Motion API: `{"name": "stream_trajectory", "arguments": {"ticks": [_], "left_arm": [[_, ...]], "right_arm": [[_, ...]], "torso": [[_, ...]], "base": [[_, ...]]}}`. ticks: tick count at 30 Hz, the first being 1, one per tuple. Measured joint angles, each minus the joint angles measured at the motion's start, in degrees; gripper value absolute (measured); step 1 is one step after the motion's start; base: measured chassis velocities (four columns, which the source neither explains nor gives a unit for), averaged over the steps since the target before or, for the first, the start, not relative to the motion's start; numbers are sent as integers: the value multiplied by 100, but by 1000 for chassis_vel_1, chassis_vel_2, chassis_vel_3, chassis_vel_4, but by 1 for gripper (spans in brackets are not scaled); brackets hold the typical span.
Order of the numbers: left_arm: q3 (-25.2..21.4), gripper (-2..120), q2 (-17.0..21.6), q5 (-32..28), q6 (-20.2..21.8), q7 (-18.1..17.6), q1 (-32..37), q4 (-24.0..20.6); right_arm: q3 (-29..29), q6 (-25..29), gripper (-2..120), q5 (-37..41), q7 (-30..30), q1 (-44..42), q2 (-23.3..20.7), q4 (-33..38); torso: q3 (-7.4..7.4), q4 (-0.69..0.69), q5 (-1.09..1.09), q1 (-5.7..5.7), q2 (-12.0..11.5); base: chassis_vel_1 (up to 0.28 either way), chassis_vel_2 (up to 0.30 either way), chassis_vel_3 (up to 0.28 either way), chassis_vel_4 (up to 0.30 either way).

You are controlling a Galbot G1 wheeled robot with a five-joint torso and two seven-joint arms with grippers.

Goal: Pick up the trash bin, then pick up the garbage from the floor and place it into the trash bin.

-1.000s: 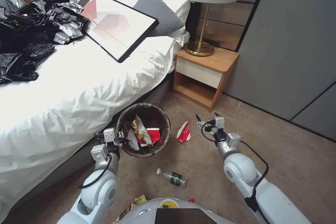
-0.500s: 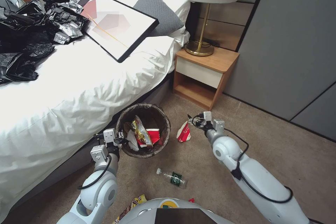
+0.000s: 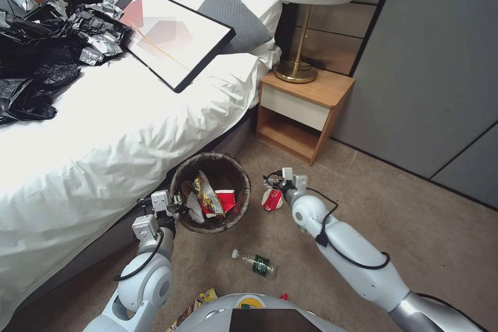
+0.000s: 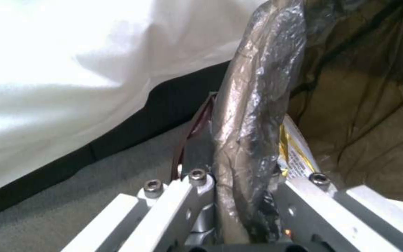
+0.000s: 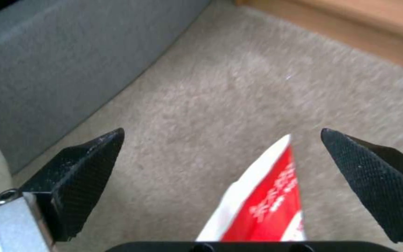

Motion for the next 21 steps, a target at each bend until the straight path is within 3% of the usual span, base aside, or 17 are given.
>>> {"name": "stream_trajectory", "arguments": {"ticks": [8,21], "left_arm": [[-31,4,2,-15,-4,0,-20,21],[-17,4,17,-37,-8,-7,-73,58]], "right_arm": [[-31,-4,100,-29,58,59,435,-461],[84,84,100,-360,199,45,546,-919]], "torso": [[-1,-1,-1,0,0],[-1,-1,0,0,0]], "base": [[0,0,0,0],[0,0,0,0]]}}
